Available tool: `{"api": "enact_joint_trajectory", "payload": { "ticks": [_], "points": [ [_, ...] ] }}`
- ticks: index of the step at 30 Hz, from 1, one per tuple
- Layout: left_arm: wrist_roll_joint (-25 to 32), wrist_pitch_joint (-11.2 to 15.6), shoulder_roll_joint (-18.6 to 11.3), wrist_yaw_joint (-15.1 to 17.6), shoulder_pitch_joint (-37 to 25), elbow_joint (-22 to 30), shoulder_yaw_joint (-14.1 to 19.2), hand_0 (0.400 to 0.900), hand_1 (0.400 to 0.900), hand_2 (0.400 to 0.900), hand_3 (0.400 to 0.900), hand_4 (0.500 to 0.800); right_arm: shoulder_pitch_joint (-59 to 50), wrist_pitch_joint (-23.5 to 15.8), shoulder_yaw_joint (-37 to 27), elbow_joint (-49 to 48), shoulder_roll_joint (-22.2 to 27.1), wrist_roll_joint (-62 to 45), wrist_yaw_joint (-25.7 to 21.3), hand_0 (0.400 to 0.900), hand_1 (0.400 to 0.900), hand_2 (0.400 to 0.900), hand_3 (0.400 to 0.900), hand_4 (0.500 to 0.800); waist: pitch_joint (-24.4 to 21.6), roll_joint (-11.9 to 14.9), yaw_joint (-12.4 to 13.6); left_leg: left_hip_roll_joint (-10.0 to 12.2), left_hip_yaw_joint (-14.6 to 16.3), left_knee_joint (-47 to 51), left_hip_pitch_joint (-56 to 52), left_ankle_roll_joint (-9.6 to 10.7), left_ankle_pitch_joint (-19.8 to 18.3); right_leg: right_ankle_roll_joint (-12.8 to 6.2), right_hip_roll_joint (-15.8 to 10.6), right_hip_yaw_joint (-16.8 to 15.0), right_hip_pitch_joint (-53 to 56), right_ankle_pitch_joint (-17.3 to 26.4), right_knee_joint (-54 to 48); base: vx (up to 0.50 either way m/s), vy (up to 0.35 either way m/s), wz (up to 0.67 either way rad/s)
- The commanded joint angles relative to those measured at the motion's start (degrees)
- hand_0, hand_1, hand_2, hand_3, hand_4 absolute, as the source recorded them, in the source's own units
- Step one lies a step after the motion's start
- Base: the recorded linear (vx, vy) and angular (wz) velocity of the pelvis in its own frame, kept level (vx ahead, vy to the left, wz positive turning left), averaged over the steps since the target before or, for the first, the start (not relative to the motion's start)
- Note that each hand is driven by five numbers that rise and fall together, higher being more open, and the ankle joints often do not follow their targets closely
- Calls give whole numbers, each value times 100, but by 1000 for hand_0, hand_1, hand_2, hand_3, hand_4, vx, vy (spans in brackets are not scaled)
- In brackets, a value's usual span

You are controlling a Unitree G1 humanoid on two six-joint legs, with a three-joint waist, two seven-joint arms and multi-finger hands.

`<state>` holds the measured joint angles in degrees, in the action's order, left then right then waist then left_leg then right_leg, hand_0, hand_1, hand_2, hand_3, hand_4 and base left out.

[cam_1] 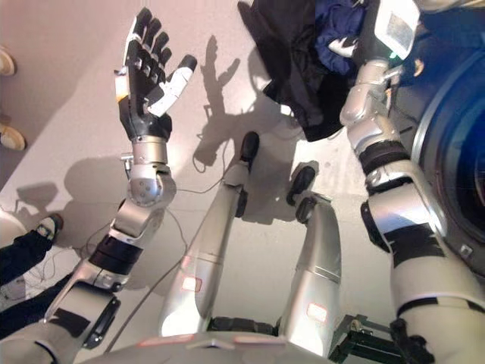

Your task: Put the clothes in the basket into the washing machine.

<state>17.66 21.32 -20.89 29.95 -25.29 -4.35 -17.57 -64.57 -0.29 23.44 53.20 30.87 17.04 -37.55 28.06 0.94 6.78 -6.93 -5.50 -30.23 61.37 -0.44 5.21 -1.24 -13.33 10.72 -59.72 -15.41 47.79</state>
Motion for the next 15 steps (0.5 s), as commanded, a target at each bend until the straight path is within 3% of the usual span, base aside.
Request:
{"api": "enact_joint_trajectory", "payload": {
  "ticks": [1,8,10,15],
  "points": [
    [-439,325,140,9,409,18,389,900,900,900,900,800,449,-177,-75,-654,132,564,-403,400,400,400,400,500,-604,127,-130,120,-69,296,-401,30,-596,-520,12,-213,300,963,-1048,21,41,-13],
    [-450,246,86,-151,791,-38,803,900,900,900,900,800,1441,273,58,-1297,1247,2047,144,400,400,400,400,500,-644,330,-396,135,-46,173,-506,32,-693,-533,44,-246,485,1017,-1212,1,44,-13],
    [-507,196,118,-170,903,5,914,900,900,900,900,800,1908,413,-244,-1502,1578,2427,190,400,400,400,400,500,-639,366,-493,141,-43,75,-437,31,-751,-530,46,-264,427,1005,-1179,-16,35,-9],
    [-564,154,106,-285,937,-77,958,900,900,900,900,800,2427,749,-63,-164,1882,2959,302,400,400,400,400,500,-640,426,-551,189,-41,35,-413,66,-767,-548,49,-243,482,1031,-1280,-1,9,-5]
  ]
}}
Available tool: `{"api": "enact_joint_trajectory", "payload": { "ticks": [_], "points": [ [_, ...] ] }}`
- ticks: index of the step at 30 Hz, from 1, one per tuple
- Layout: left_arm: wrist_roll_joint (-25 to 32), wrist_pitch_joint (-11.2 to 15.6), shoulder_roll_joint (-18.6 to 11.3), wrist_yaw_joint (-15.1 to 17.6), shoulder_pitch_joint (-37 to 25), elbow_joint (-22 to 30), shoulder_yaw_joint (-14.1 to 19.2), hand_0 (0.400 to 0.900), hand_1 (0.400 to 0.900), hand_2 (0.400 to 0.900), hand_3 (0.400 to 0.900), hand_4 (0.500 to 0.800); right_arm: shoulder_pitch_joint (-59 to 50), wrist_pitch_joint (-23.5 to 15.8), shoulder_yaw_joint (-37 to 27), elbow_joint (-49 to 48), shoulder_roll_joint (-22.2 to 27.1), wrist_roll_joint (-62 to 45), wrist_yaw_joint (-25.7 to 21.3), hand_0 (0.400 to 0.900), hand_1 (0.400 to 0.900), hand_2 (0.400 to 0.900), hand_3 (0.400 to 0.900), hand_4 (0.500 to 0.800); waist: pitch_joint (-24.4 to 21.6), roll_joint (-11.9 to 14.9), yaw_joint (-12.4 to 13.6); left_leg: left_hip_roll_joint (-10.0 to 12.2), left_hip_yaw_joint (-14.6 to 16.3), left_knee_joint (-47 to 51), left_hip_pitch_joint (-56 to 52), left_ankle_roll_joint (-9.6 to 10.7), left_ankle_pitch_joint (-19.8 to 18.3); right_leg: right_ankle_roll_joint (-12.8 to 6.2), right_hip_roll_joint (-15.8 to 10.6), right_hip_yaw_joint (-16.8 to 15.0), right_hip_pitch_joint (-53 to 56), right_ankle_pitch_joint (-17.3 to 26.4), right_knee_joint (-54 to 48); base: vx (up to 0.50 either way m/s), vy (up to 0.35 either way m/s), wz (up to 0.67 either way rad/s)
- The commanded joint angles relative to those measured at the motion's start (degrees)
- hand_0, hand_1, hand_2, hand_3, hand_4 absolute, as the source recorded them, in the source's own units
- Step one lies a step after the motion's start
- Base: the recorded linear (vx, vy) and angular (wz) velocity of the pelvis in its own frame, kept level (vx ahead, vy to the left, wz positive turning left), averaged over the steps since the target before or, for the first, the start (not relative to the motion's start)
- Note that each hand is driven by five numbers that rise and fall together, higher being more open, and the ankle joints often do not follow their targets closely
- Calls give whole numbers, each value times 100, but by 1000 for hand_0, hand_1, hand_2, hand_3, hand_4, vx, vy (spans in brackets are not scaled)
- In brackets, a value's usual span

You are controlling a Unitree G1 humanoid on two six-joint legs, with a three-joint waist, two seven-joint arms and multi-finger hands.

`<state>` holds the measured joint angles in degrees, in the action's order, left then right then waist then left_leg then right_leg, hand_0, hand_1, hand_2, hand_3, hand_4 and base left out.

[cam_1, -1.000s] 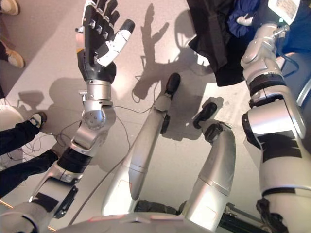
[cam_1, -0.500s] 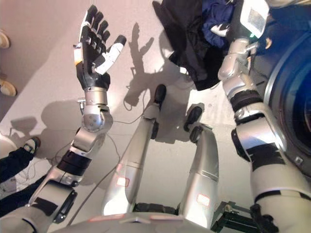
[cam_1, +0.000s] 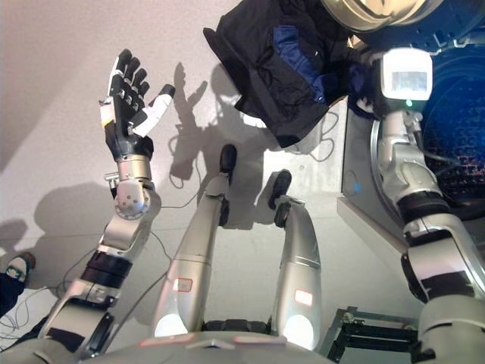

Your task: Put the clothes in the basket into the washing machine.

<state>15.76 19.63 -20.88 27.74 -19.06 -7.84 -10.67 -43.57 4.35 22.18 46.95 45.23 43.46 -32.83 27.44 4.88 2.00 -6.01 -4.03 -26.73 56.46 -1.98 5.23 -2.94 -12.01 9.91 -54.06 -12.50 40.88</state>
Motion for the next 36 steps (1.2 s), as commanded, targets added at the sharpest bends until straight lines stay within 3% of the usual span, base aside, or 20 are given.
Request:
{"api": "enact_joint_trajectory", "payload": {
  "ticks": [1,7,13,16,17,18,25,26,29,36],
  "points": [
    [-355,335,73,-101,292,268,229,900,900,900,900,800,330,357,166,938,455,334,-186,400,400,400,400,500,-574,38,-73,101,-185,-313,64,229,-771,-375,-79,-145,-54,735,-607,9,6,-4],
    [-267,322,-79,-271,189,307,94,900,900,900,900,800,-60,524,1026,2784,402,637,411,400,400,400,400,500,-534,48,-15,118,-161,-327,0,263,-789,-351,-76,-160,-1,716,-613,0,6,-2],
    [-182,268,-168,-519,132,349,-20,900,900,900,900,800,-703,726,1908,3700,508,1260,999,400,400,400,400,500,-518,70,109,118,-199,-315,-143,307,-968,-361,-41,-213,104,517,-567,57,-22,1],
    [-171,280,-173,-607,47,412,-19,900,900,900,900,800,-953,790,2070,3835,544,1382,1070,400,400,400,400,500,-453,44,164,119,-171,-329,-131,317,-960,-346,-48,-227,88,506,-560,-43,-17,3],
    [-160,290,-166,-633,44,456,-17,900,900,900,900,800,-1037,813,2116,3862,587,1395,1060,400,400,400,400,500,-393,7,189,120,-132,-293,-58,292,-758,-293,-68,-176,22,674,-599,-10,-46,6],
    [-152,293,-166,-657,64,515,5,900,900,900,900,800,-1125,817,2166,3865,651,1439,1078,400,400,400,400,500,-408,-11,195,108,-160,-354,-91,322,-970,-332,-50,-229,42,469,-518,-14,-47,7],
    [-89,360,-200,-787,236,891,217,900,900,900,900,800,-1659,820,2653,3794,1201,1789,1200,400,400,400,400,500,-314,-160,267,87,-99,-454,205,346,-963,-276,-50,-324,-355,376,-249,-8,-46,2],
    [-76,348,-264,-765,259,920,223,900,900,900,900,800,-2222,629,3059,3516,1285,2052,1418,400,400,400,400,500,-330,-163,308,89,-92,-494,281,352,-975,-267,-48,-356,-456,356,-194,-20,-34,-2],
    [58,371,-167,-819,368,1123,334,900,900,900,900,800,-2821,701,3631,3482,1371,2124,1403,400,400,400,400,500,-354,-234,335,107,-62,-493,434,358,-963,-261,-74,-396,-660,333,-105,0,-32,-3],
    [59,394,-40,-763,379,1231,529,900,900,900,900,800,-2233,974,3231,3578,1322,2135,1414,400,400,400,400,500,-309,-366,234,135,-21,-561,568,347,-970,-271,-69,-445,-844,316,25,10,-40,-2]
  ]
}}
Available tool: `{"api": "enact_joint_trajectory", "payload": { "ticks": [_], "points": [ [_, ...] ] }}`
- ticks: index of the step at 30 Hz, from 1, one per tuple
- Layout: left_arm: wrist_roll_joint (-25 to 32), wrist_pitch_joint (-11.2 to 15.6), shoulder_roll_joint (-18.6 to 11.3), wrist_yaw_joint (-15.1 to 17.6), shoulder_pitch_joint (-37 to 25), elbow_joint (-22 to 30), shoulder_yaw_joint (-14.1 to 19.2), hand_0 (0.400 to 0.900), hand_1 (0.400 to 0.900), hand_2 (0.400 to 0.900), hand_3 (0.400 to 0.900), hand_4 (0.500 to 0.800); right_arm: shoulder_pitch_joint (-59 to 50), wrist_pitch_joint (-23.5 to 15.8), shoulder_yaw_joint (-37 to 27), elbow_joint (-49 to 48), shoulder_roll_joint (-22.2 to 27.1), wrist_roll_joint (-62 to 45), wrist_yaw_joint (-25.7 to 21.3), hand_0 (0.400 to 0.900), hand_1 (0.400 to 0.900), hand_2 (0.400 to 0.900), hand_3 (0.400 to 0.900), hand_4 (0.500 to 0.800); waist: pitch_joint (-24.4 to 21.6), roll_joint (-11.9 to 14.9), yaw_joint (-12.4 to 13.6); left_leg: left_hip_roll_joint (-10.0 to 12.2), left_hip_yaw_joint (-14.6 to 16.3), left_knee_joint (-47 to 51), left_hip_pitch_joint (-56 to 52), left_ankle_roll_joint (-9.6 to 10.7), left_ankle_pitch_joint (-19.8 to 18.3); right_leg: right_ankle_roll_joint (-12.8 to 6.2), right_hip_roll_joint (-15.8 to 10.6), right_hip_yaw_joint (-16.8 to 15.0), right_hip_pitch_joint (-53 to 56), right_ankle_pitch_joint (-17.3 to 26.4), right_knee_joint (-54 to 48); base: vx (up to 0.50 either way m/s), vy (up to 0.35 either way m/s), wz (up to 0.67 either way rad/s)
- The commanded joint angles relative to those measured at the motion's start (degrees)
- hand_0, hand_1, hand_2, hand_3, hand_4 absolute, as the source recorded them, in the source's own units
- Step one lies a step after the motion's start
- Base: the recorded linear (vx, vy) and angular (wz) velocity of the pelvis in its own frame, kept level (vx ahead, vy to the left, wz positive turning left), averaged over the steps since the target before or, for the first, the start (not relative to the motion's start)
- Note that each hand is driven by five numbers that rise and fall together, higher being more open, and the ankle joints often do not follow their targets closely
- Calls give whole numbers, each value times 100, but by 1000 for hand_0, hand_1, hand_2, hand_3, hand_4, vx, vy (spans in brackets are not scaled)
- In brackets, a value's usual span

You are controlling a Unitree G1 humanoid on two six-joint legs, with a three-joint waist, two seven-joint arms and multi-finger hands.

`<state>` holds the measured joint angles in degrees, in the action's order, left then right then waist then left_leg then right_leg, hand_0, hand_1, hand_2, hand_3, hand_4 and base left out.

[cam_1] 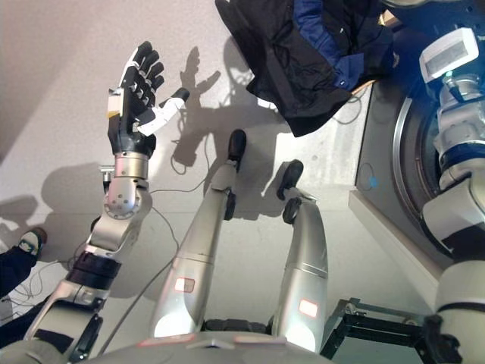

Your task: Put the clothes in the basket into the washing machine.

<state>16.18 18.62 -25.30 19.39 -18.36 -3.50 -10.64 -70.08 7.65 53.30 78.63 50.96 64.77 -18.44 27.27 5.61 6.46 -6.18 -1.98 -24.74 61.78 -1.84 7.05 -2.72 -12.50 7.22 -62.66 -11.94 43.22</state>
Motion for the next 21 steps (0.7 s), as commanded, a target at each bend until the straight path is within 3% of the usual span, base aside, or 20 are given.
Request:
{"api": "enact_joint_trajectory", "payload": {
  "ticks": [1,7,12,21],
  "points": [
    [19,492,412,88,305,807,543,900,900,900,900,800,529,680,40,412,767,-27,-44,400,400,400,400,500,-291,-449,-233,155,-217,-763,41,333,-1154,-291,-15,-180,5,258,-189,5,-32,-2],
    [-28,463,445,132,350,777,568,900,900,900,900,800,1053,761,-409,444,729,-122,-98,400,400,400,400,500,-303,-450,-317,189,-197,-852,48,327,-1192,-292,23,-184,-14,285,-145,-1,-5,-4],
    [-40,467,413,187,273,669,506,900,900,900,900,800,878,847,-324,526,465,-102,-112,400,400,400,400,500,-355,-447,-315,180,-191,-884,33,308,-1227,-304,38,-194,-21,313,-138,0,0,0],
    [-29,481,305,131,359,645,566,900,900,900,900,800,641,802,-252,568,756,-252,-160,400,400,400,400,500,-352,-328,-297,164,-203,-800,14,299,-1218,-302,21,-220,-26,359,-199,-7,4,0]
  ]
}}
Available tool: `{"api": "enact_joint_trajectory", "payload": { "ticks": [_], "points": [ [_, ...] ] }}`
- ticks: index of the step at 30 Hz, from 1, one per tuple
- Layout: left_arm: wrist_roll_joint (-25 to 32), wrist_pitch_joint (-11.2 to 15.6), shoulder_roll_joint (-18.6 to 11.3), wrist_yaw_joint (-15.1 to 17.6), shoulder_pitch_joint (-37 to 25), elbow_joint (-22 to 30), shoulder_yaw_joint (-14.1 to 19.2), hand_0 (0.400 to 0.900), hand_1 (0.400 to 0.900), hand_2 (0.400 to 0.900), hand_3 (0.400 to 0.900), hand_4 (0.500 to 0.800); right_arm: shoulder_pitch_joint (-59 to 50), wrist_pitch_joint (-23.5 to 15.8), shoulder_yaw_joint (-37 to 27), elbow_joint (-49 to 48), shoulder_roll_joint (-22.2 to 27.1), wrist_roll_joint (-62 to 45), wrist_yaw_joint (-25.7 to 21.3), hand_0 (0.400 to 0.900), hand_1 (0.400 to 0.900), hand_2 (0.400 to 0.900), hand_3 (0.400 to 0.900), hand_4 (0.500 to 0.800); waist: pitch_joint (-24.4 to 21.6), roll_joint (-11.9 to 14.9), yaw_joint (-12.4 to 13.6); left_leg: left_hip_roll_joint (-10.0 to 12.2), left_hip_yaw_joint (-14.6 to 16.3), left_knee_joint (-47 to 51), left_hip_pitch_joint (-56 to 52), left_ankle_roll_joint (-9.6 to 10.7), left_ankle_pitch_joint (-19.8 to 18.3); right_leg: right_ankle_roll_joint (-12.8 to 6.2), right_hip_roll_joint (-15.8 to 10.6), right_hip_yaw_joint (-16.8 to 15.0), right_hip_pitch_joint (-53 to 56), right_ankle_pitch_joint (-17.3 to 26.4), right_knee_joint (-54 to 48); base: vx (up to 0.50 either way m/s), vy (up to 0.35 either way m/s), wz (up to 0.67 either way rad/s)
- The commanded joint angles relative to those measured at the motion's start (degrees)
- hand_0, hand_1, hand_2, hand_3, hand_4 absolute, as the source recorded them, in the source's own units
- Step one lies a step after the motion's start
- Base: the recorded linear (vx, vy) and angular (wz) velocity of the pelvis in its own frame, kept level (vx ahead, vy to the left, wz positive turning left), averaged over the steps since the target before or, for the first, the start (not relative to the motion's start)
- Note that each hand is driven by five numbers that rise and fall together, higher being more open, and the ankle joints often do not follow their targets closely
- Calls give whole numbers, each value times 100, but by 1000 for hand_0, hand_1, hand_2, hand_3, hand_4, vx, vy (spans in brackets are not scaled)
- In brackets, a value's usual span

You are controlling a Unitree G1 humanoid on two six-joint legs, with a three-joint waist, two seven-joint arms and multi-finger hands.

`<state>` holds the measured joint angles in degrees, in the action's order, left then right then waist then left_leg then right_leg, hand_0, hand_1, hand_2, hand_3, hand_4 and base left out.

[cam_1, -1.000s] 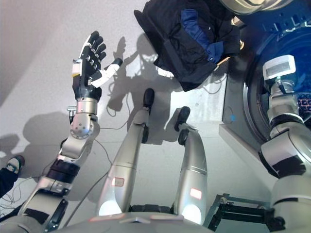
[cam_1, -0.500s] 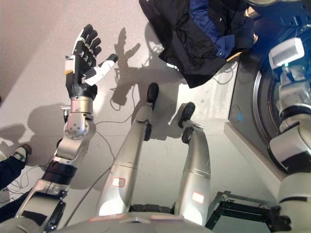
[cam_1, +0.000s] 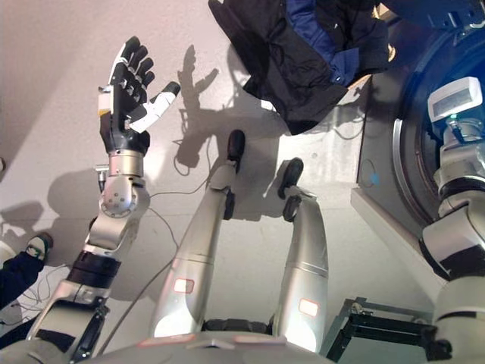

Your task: Put the clothes in the basket into the washing machine.

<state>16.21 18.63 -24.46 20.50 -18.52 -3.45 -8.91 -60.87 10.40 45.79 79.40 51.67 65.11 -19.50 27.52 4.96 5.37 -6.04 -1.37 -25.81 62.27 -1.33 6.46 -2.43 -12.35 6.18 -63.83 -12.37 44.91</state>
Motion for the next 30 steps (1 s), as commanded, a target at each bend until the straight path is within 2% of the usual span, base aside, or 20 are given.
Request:
{"api": "enact_joint_trajectory", "payload": {
  "ticks": [1,4,5,6,16,19,21,24,30],
  "points": [
    [-2,495,224,3,393,634,398,900,900,900,900,800,-339,541,556,519,687,-280,-43,400,400,400,400,500,-373,-262,-181,145,-262,-686,-47,248,-1160,-333,6,-124,93,404,-373,0,0,0],
    [62,500,256,-21,436,616,441,900,900,900,900,800,-329,568,626,589,706,-253,-2,400,400,400,400,500,-380,-268,-170,151,-235,-668,-73,240,-1159,-334,4,-148,110,408,-380,9,16,-2],
    [74,500,274,-27,455,604,454,900,900,900,900,800,-249,581,587,614,741,-254,19,569,569,569,569,601,-383,-272,-181,154,-229,-663,-82,238,-1162,-333,0,-153,119,408,-388,19,31,-5],
    [76,509,280,-13,484,607,477,900,900,900,900,800,-183,617,565,626,844,-276,-16,900,900,900,900,800,-387,-269,-190,159,-226,-649,-97,237,-1164,-334,0,-157,132,411,-399,17,21,-5],
    [123,439,278,-84,828,675,765,900,900,900,900,800,1251,745,-515,934,1948,-748,-49,900,900,900,900,800,-414,-215,-358,185,-232,-616,-117,263,-1143,-320,34,-127,172,411,-441,3,-1,-2],
    [113,433,257,-99,879,702,794,900,900,900,900,800,1373,744,-649,947,2065,-804,-69,900,900,900,900,800,-424,-202,-361,193,-230,-612,-114,267,-1144,-317,42,-125,173,411,-451,0,0,0],
    [145,436,259,-129,1013,735,927,900,900,900,900,800,1657,724,-973,977,2417,-1012,-162,900,900,900,900,800,-454,-184,-455,212,-235,-632,-104,281,-1143,-312,55,-120,177,404,-447,0,0,0],
    [153,441,191,-152,1078,752,939,900,900,900,900,800,1738,645,-1188,901,2726,-1179,-230,900,900,900,900,800,-490,-137,-462,226,-242,-671,-73,294,-1148,-307,70,-115,169,406,-452,0,0,0],
    [107,466,163,-114,1020,760,850,900,900,900,900,800,1464,523,-922,708,2442,-1131,-236,900,900,900,900,800,-532,-148,-414,248,-245,-659,-62,300,-1149,-311,91,-128,144,416,-463,0,0,0]
  ]
}}
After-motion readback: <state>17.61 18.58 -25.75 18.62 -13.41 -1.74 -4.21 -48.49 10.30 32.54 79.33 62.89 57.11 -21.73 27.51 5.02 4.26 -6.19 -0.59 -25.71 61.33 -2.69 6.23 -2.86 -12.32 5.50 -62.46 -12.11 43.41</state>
